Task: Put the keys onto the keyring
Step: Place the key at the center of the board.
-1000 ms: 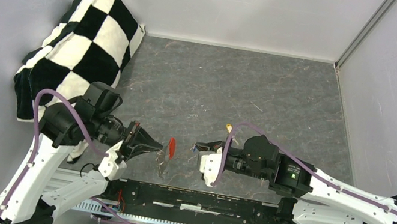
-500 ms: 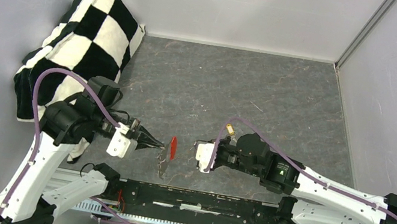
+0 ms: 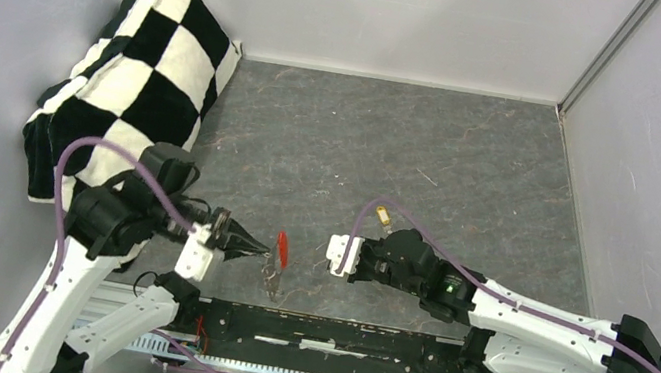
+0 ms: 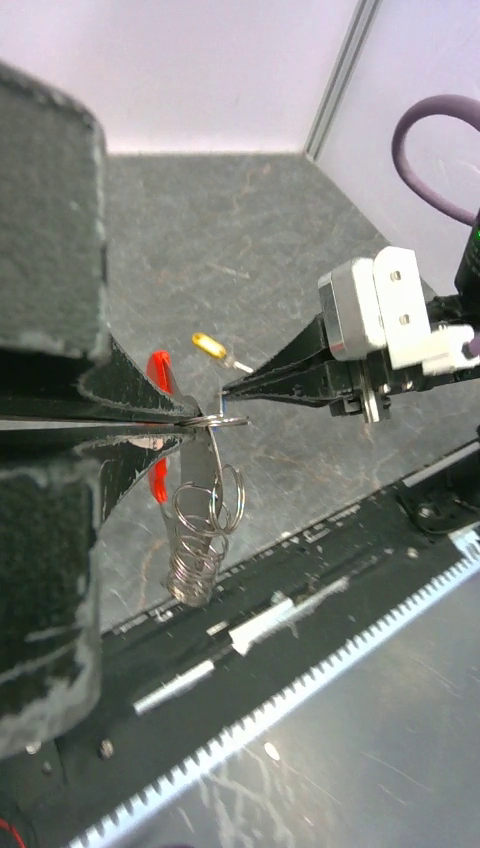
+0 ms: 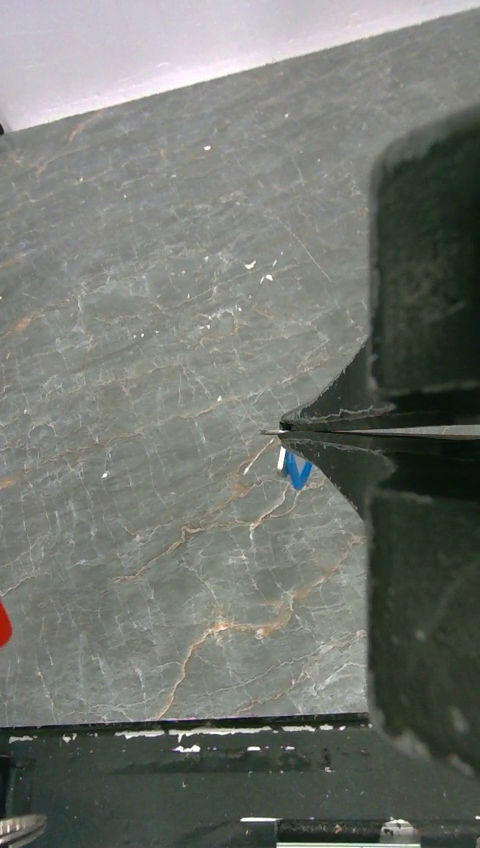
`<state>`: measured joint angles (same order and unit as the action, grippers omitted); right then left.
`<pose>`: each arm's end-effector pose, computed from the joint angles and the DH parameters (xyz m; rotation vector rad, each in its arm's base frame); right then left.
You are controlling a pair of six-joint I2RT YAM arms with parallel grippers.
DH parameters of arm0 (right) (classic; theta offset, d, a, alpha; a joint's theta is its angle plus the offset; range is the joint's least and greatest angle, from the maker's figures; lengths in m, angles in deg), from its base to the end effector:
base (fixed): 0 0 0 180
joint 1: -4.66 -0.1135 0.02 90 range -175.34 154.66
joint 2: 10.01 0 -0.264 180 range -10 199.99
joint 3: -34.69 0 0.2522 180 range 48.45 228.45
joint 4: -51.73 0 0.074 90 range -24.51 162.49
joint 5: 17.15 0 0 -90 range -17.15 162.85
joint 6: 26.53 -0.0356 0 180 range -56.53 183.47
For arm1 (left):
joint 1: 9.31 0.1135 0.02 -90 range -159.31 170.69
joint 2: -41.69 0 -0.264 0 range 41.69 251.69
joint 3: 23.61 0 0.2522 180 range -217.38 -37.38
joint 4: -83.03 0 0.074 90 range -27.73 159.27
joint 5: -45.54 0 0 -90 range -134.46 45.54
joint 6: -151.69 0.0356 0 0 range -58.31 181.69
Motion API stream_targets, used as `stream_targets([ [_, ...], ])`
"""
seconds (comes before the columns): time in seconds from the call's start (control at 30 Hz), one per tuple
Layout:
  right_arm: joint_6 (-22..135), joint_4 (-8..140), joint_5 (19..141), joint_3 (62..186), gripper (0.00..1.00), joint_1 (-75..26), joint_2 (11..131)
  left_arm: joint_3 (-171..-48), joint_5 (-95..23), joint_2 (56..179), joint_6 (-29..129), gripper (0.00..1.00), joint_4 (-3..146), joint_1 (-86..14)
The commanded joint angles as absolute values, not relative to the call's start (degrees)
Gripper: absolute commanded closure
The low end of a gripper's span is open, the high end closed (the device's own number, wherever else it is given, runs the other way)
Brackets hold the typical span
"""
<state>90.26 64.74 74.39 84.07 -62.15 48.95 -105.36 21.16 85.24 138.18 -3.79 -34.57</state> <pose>0.0912 0.2152 0.2556 -1.4676 1.3536 0.4809 0.0635 -0.0658 0.3848 1.7774 0.8455 -0.7995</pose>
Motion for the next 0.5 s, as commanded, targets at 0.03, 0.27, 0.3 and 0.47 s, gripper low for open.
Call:
stream_targets([
  [0.03,87.14,56.76,75.75,82.69,1.0,-61.55,50.23,-102.26,17.79,80.99,159.62,0.98,-5.27,-34.9],
  [0.27,86.46,55.42,75.48,81.31,1.0,-60.35,51.91,-101.48,17.5,80.26,165.35,0.98,-5.33,-34.89],
  [0.3,86.26,55.15,75.49,81.09,1.0,-60.23,52.32,-101.41,17.44,80.33,166.42,0.98,-5.69,-34.89],
  [0.47,85.71,53.04,75.91,80.05,1.0,-59.67,53.5,-101.68,16.69,80.79,169.47,0.98,-7.28,-34.89],
])
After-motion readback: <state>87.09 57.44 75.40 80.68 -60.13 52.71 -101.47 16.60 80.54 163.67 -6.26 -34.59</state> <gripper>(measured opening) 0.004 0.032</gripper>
